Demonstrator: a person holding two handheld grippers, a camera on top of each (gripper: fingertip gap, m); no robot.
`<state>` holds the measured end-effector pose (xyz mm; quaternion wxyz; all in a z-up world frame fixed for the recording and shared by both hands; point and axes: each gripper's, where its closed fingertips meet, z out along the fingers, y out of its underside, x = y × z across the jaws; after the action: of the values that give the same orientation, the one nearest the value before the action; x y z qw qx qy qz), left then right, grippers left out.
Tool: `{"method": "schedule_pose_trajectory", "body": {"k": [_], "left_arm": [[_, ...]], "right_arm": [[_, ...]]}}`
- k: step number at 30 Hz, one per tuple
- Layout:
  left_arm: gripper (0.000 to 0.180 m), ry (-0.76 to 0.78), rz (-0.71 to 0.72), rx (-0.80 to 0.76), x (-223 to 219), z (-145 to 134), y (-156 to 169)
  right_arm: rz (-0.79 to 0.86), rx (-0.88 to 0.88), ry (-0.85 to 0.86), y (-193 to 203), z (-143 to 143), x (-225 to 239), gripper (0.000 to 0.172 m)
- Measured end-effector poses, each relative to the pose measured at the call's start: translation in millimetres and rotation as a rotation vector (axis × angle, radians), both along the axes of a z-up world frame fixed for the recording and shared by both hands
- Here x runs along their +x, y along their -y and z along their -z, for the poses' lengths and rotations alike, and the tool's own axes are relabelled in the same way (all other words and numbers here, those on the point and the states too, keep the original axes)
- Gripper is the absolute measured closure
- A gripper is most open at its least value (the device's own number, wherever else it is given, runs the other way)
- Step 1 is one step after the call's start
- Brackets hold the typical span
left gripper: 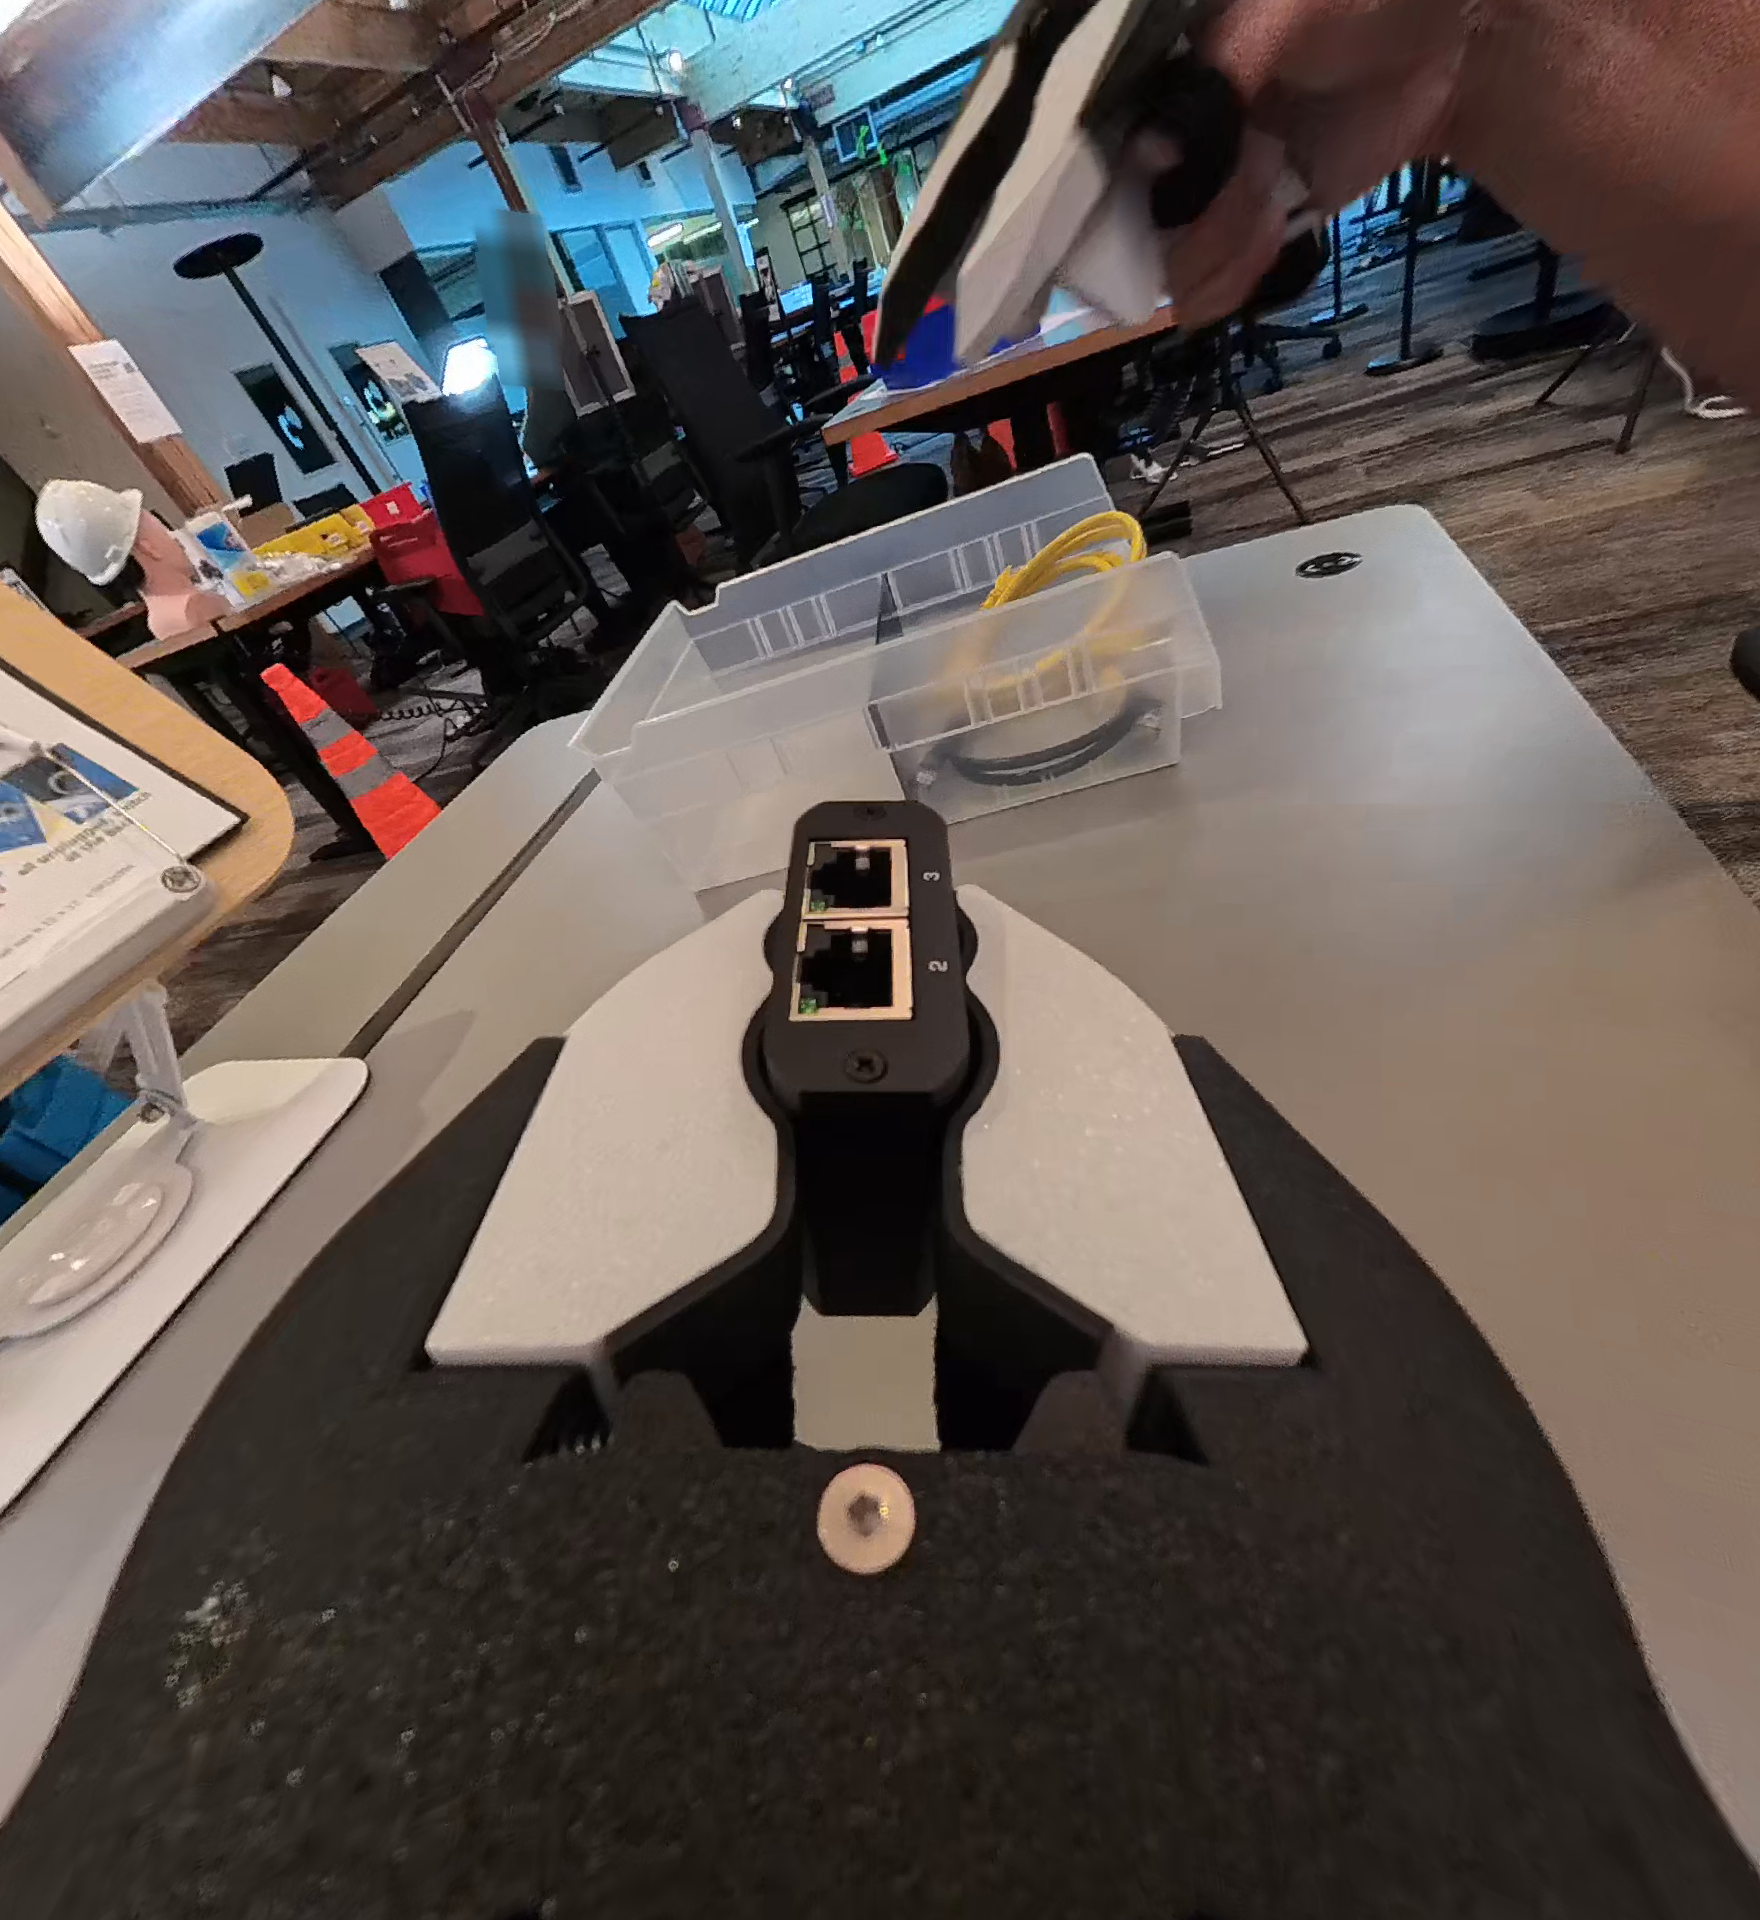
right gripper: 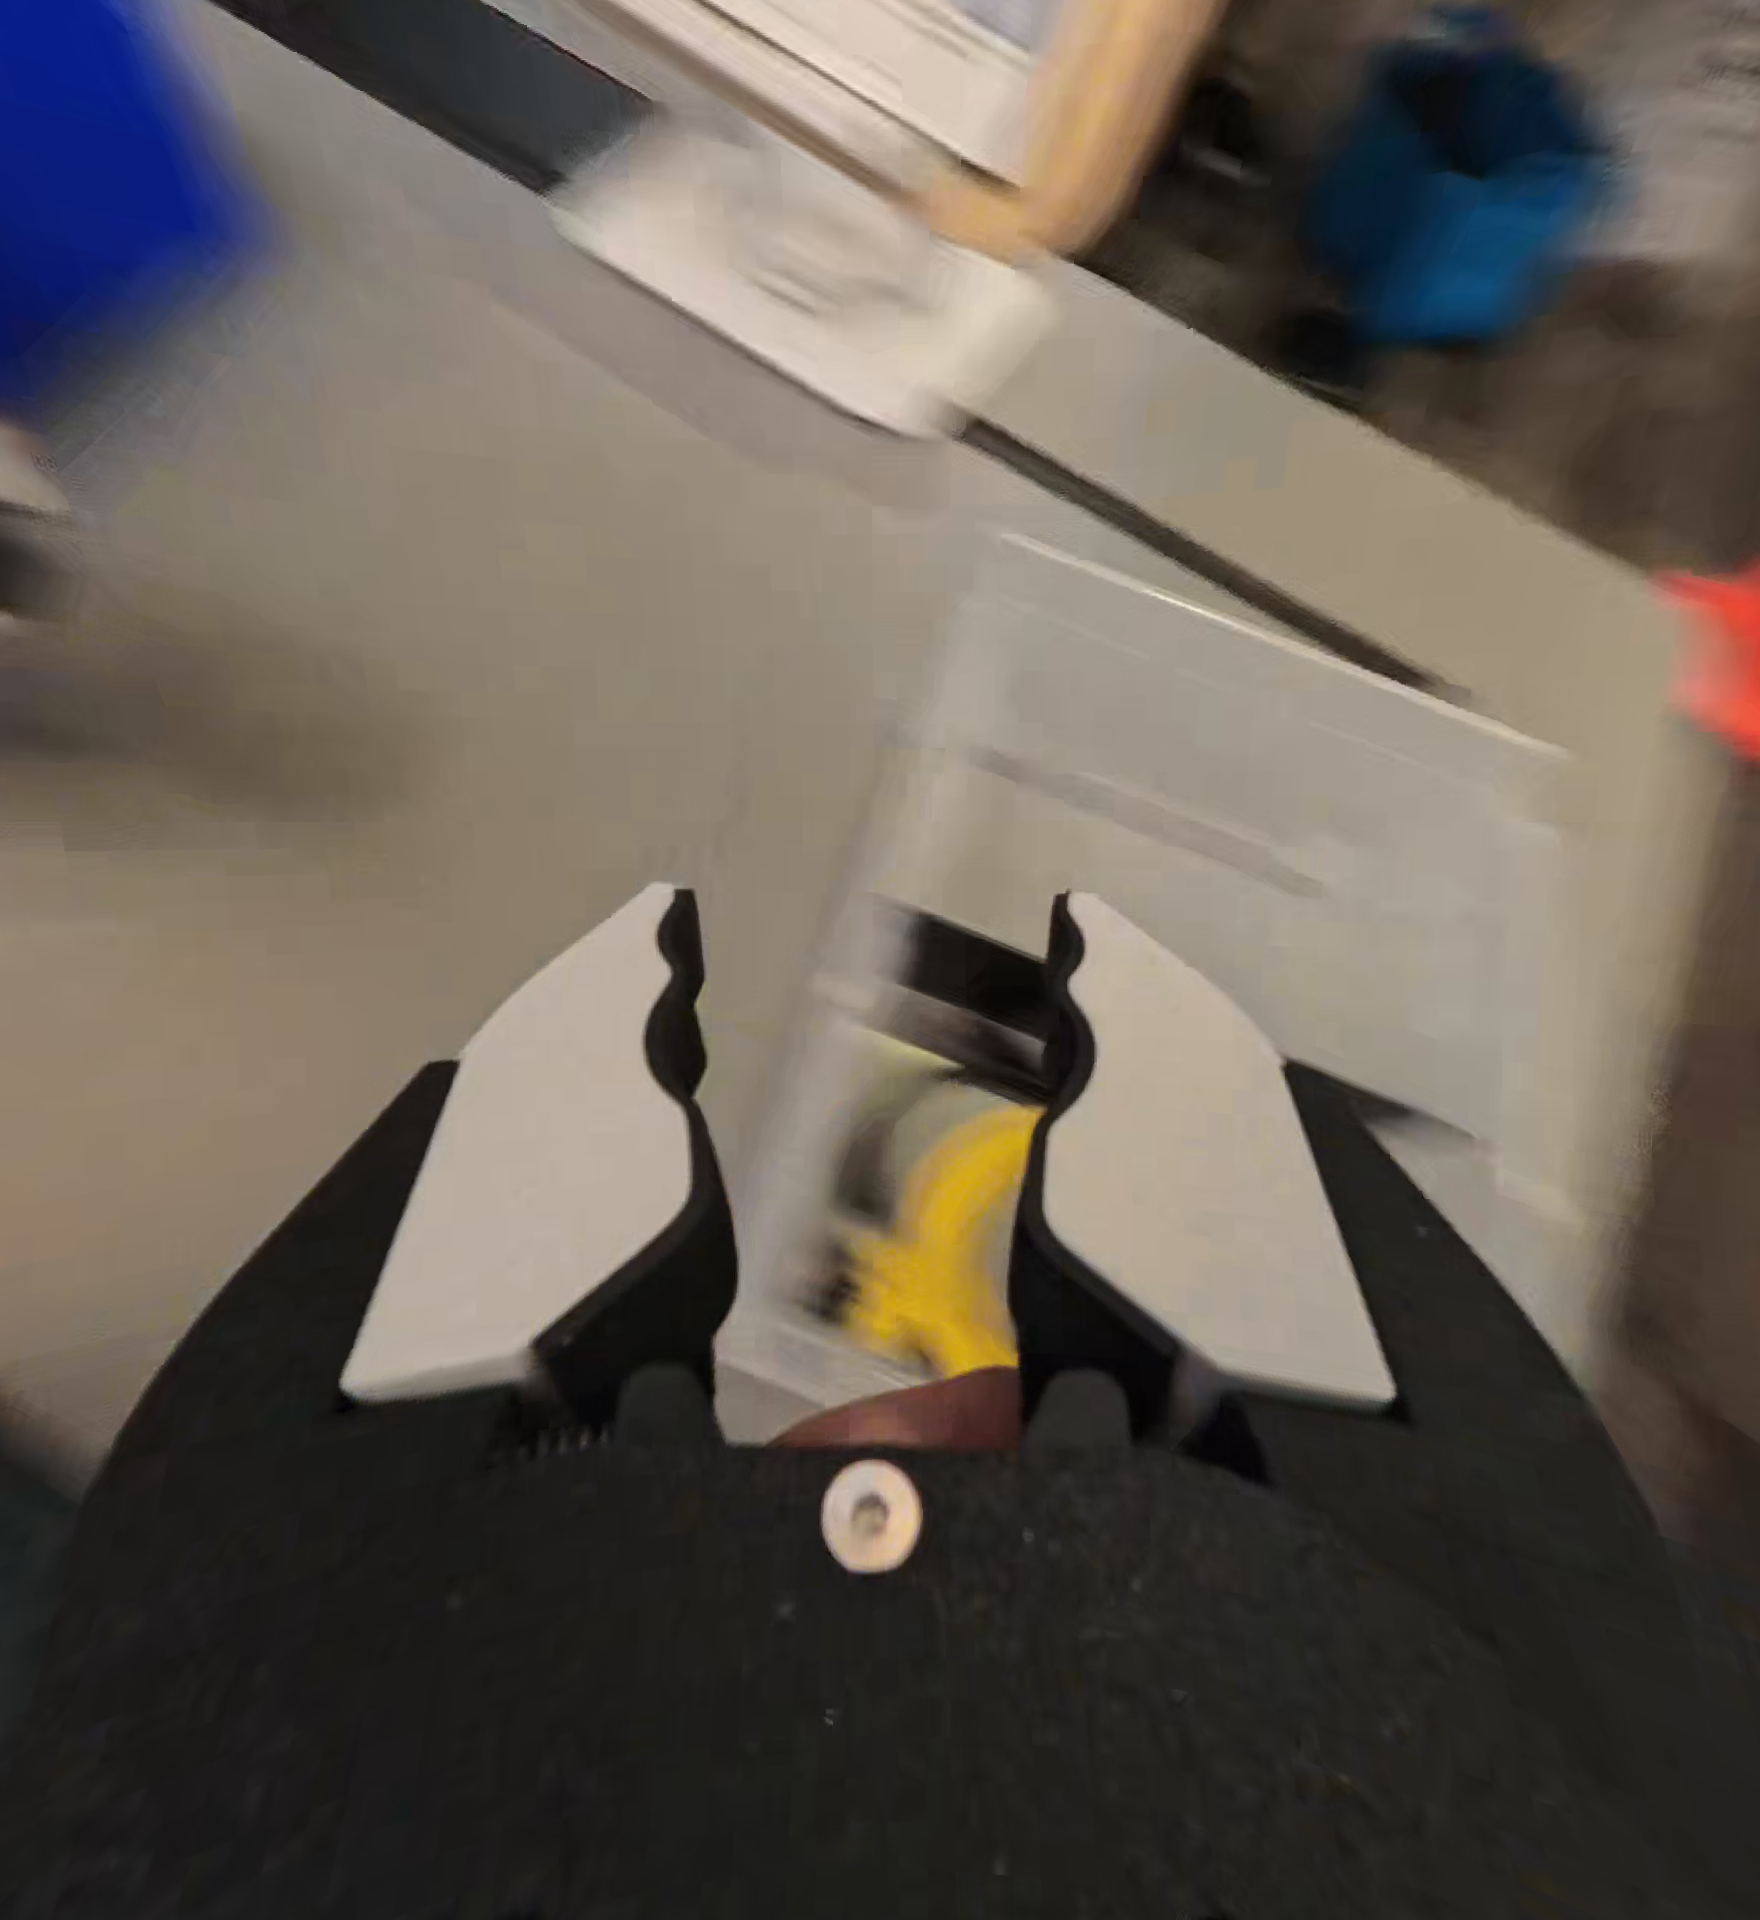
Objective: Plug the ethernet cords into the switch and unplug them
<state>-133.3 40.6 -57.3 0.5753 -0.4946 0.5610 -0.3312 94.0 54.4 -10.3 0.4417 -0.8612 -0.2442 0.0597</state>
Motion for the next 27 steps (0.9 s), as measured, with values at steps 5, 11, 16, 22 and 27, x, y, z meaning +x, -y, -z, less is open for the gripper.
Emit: {"method": "schedule_pose_trajectory", "body": {"k": [5,11,16,22,27], "left_arm": [[0.155,-0.014,0.016,0.132,2.6,-1.3,9.5],[0.155,0.002,0.046,0.184,5.3,-4.6,20.2],[0.155,-0.022,0.041,0.206,8.1,1.3,20.9],[0.155,-0.099,0.0,0.221,15.4,15.6,18.2],[0.155,-0.108,-0.008,0.187,15.4,19.0,18.2]], "right_arm": [[-0.588,-0.251,-0.789,55.8,-19.4,-160.8,0.091],[-0.643,-0.548,-1.018,49.3,44.5,-229.4,0.074],[-0.64,-0.59,-1.164,44.3,52.5,-246.9,0.071],[-0.629,-0.593,-1.163,41.1,61.6,-255.4,0.114],[-0.625,-0.594,-1.185,39.6,65.2,-254.9,0.114]]}}
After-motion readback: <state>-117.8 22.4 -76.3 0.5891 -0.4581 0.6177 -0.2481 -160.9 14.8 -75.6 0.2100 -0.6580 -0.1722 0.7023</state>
